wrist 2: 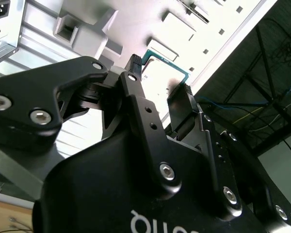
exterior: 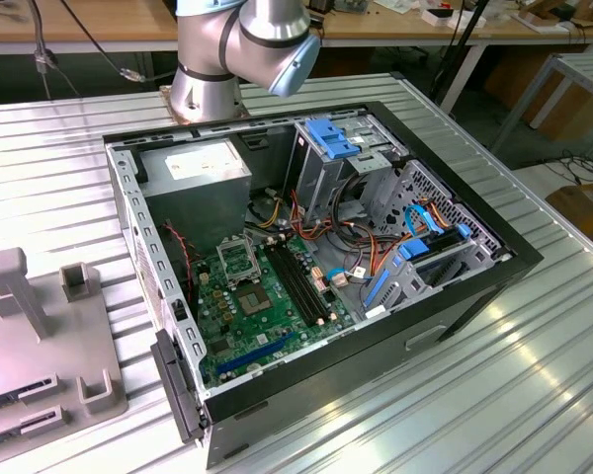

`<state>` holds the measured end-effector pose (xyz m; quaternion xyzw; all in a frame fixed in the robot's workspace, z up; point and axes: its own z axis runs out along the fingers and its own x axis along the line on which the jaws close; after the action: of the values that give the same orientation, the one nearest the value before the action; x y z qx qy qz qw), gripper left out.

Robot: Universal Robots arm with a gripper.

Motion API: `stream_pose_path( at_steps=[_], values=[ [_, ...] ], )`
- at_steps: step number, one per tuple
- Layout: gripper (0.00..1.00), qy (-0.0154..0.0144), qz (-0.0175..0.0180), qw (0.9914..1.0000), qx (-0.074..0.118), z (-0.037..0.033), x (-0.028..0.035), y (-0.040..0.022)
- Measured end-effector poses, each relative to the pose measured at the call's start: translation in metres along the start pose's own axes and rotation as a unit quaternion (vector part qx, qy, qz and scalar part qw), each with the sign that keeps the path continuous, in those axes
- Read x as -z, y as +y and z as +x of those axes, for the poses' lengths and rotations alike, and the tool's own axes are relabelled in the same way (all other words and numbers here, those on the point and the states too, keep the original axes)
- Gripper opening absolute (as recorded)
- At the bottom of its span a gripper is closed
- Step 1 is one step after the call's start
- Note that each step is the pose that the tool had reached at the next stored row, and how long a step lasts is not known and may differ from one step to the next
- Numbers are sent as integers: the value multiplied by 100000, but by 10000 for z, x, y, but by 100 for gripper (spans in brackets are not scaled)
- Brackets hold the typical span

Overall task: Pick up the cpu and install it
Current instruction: 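Pick up the cpu and move it towards the insertion slot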

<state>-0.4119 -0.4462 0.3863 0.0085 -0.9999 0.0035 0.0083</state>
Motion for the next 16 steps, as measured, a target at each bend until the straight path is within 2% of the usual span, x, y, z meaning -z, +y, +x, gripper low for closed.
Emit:
stream_pose_path(
  at_steps=[16],
  values=[
    [47,4,1,100000,-1,-136,3,-2]
  ],
)
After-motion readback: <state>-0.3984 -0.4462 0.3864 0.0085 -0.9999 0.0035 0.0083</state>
